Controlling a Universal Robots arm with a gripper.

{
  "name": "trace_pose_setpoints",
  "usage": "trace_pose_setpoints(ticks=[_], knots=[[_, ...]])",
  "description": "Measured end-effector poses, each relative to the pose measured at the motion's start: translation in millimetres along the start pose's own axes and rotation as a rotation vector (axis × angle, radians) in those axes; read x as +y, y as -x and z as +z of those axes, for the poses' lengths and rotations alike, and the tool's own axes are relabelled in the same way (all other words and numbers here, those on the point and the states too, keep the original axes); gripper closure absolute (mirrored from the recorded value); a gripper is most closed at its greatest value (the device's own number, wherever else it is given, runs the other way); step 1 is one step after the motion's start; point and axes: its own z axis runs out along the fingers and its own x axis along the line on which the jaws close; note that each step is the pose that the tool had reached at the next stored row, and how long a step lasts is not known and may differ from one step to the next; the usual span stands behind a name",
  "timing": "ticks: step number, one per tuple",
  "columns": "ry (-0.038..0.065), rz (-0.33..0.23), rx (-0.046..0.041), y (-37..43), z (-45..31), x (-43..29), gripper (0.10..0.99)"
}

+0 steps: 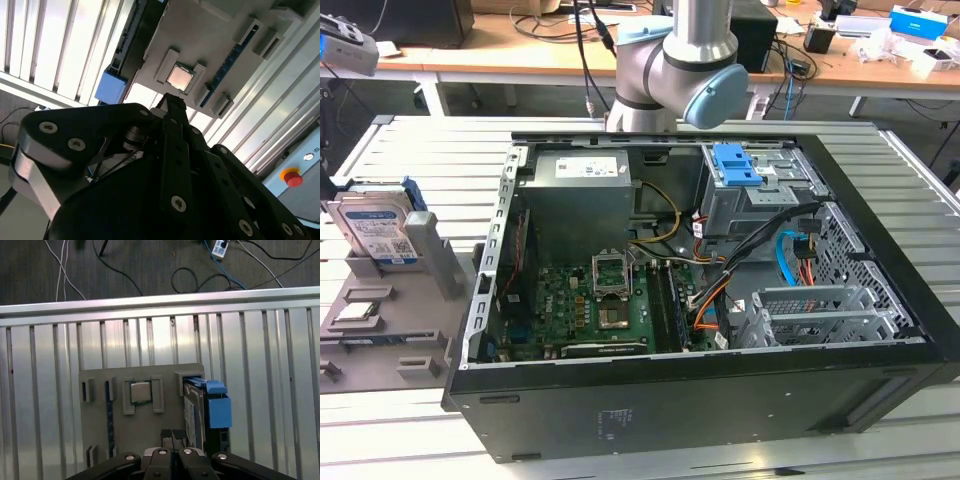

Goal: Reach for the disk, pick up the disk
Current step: 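Pick up the disk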

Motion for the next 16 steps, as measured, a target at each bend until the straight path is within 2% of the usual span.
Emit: trace_pose_setpoints(ticks=[5,12,16], knots=[[0.000,0.000,-0.0001,4.4,0.2,0.3,0.980],[0.000,0.000,-0.0001,18.2,0.5,2.9,0.980],[0.000,0.000,0.0000,21.6,0.5,3.5,0.980]])
